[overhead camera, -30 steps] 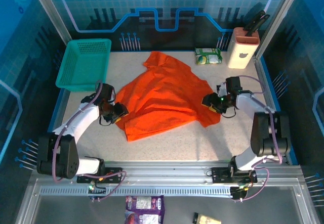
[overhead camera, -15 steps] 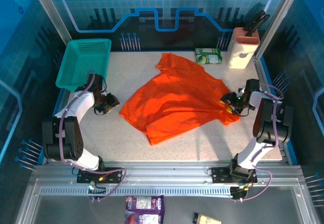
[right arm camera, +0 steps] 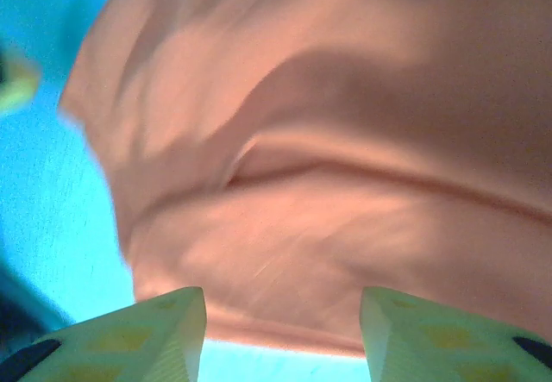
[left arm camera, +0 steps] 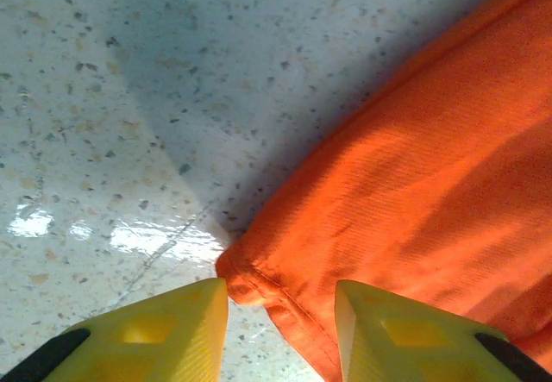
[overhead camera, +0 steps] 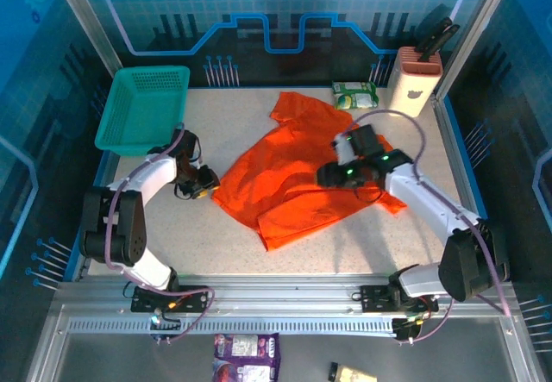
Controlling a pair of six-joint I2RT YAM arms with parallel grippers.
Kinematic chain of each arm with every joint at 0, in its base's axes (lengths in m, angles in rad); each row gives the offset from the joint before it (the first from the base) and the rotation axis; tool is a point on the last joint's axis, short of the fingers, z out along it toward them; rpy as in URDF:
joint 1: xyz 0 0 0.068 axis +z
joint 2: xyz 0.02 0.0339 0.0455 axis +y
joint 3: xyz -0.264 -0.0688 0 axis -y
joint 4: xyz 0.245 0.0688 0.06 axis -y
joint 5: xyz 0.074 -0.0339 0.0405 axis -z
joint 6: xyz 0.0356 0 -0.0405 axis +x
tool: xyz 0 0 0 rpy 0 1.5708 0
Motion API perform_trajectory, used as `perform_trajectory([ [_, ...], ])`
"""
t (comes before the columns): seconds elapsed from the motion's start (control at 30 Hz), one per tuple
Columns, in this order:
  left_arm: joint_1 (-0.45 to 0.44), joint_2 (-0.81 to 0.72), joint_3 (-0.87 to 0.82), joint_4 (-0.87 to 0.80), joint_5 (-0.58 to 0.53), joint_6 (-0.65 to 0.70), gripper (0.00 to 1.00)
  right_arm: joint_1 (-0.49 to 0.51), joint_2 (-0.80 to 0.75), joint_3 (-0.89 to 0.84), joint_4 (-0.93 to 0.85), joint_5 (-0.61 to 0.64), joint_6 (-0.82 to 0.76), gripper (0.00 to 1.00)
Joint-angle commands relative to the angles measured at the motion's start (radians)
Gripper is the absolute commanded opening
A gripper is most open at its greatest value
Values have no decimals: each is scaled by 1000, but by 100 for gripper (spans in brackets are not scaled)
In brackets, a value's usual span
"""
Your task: Fold the inside-out t-shirt
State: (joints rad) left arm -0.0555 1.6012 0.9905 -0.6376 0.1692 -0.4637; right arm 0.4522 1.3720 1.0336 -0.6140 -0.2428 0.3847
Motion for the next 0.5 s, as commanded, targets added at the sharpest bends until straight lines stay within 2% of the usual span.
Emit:
perform_trajectory([
  [0.0, -3, 31, -21, 7, -73, 16, 38, 216, -1, -57, -51, 50, -135, 51],
  [0.13, -3, 80, -19, 41, -31, 18, 36, 500, 20, -125, 81, 204, -372, 52],
  [0.2, -3, 100, -21, 61, 3, 14, 35, 586, 27, -148, 150, 248, -522, 54],
  [0.37, -3, 126, -32, 94, 32, 9, 32, 612, 121, -160, 195, 238, -773, 55],
  [0.47, -3, 144, -35, 113, 54, 6, 30, 615, 199, -83, 186, 221, -884, 55],
])
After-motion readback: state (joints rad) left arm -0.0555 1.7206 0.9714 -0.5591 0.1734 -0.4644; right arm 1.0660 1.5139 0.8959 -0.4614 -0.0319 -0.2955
